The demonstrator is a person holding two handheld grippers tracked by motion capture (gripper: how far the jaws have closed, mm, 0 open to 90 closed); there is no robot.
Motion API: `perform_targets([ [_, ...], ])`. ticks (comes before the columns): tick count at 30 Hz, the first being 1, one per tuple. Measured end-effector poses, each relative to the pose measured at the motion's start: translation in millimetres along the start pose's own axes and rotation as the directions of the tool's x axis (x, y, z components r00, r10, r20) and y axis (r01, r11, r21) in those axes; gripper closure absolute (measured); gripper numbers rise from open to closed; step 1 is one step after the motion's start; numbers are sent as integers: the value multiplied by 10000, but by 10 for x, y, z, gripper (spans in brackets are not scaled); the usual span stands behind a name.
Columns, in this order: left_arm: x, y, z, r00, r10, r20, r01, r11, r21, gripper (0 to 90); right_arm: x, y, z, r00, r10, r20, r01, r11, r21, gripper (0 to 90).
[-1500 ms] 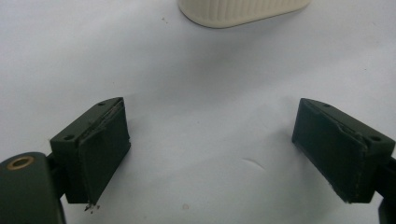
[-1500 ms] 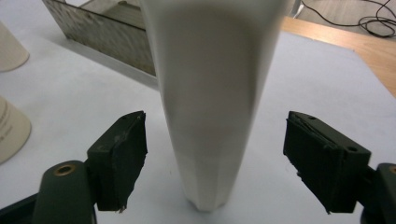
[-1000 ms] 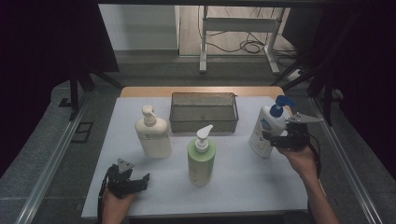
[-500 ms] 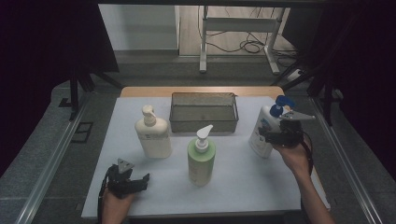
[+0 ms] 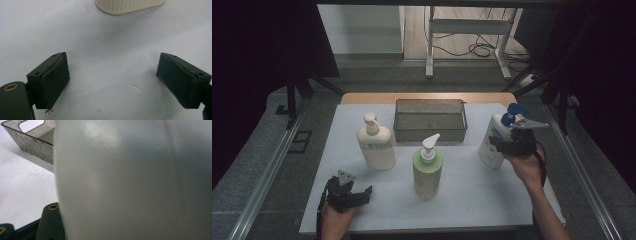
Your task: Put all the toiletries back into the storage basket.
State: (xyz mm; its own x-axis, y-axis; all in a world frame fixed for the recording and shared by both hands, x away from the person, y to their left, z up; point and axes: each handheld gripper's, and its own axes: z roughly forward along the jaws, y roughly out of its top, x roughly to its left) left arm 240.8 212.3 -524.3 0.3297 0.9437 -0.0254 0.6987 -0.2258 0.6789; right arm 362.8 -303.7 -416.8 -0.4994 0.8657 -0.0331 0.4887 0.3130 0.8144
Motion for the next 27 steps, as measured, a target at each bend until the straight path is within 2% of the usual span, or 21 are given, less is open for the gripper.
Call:
perform_targets([
  [8, 0, 0, 0, 10000, 1, 2, -1, 10000, 1, 106, 20, 20, -28, 9997, -202, -100, 204, 9996, 177, 375],
  [17, 0, 0, 0, 10000, 3, -2, -3, 10000, 2, 106, 69, 111, -145, 9982, -340, -495, 339, 9994, -46, 376],
  [27, 0, 0, 0, 10000, -1, 2, 1, 10000, 3, 106, 145, 283, -260, 9921, -579, -1108, 559, 9982, -212, 377],
])
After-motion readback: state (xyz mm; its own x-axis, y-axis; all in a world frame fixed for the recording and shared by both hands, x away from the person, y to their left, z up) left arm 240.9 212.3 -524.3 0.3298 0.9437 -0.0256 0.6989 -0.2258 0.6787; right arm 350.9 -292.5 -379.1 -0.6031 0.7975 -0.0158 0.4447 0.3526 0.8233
